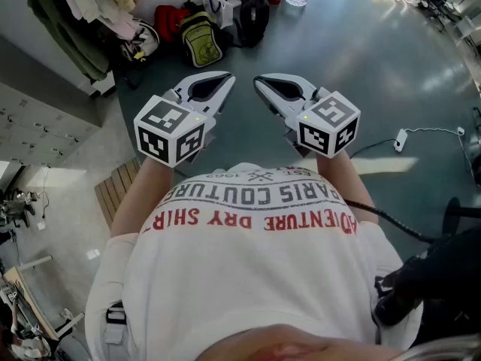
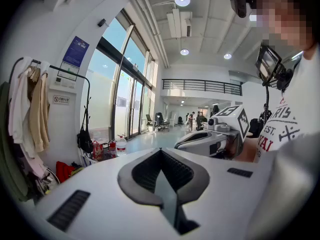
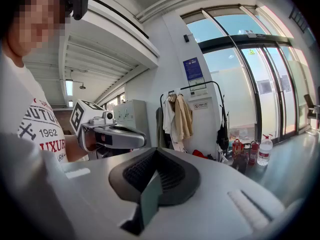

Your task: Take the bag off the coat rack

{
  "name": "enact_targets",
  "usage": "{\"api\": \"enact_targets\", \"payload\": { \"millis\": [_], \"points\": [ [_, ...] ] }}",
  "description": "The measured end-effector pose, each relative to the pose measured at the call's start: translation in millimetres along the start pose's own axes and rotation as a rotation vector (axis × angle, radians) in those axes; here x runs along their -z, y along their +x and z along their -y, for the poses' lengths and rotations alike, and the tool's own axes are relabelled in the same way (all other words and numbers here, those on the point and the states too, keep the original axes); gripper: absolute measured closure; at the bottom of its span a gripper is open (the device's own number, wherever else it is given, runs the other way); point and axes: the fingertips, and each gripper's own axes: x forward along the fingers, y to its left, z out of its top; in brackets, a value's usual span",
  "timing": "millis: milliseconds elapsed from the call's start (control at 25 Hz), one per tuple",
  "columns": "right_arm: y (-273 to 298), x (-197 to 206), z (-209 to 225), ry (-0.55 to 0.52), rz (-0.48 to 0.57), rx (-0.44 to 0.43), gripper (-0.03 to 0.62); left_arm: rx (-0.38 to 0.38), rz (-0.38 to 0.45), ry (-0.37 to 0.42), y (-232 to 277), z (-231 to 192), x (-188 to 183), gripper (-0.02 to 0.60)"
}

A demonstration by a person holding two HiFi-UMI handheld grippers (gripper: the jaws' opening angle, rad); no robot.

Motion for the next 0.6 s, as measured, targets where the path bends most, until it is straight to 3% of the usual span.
{"api": "enact_targets", "payload": {
  "millis": [600],
  "points": [
    [-10, 0, -4, 0.004, 0.006, 0.002, 0.592, 0.009, -0.008, 0.004, -1, 14, 0, 0.580]
  ]
}}
